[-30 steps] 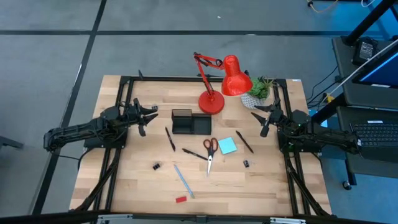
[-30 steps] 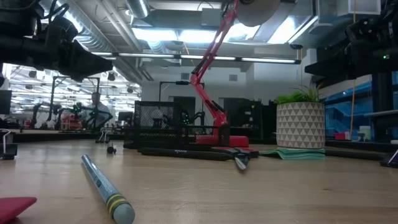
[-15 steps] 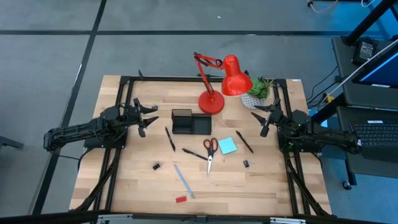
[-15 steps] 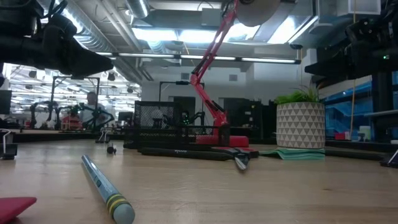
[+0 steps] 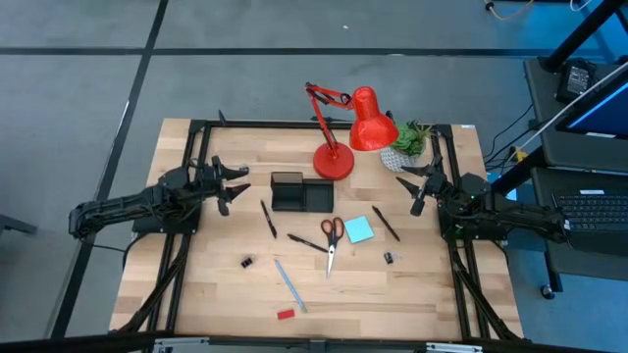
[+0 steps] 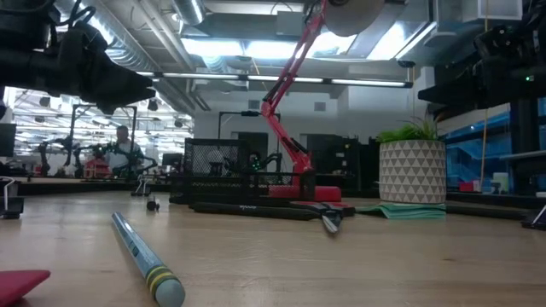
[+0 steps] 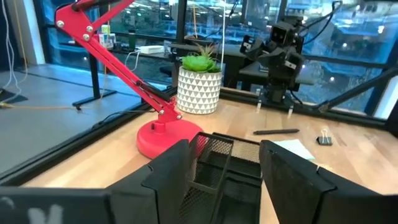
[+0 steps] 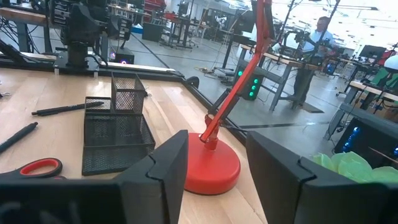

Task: Pick and place office supplies into organizer
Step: Put the top black binder clip into the black desk organizer

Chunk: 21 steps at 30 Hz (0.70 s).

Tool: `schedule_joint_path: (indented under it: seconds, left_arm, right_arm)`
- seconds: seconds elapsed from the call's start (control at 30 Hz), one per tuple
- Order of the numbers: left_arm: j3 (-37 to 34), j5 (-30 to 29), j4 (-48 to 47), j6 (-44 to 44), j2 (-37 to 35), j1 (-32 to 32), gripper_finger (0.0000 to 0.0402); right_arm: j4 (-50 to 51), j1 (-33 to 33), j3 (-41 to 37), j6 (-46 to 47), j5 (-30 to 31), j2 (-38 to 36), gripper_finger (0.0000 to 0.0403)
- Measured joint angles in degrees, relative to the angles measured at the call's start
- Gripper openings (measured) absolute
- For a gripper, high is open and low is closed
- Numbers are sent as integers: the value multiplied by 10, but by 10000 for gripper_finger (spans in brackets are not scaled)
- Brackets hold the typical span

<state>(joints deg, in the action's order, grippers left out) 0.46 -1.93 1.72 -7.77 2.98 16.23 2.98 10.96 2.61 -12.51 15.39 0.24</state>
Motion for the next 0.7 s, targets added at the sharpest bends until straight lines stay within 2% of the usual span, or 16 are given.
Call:
schedule_joint_path:
  seconds: [0.2, 0.7]
  left_arm:
    - [0, -41, 14, -36, 0, 0, 187]
    - [0, -101, 11, -39, 13, 0, 187]
  right_arm:
    - [0, 0, 0, -12, 0, 0, 165]
    - [0, 0, 0, -31, 0, 0, 165]
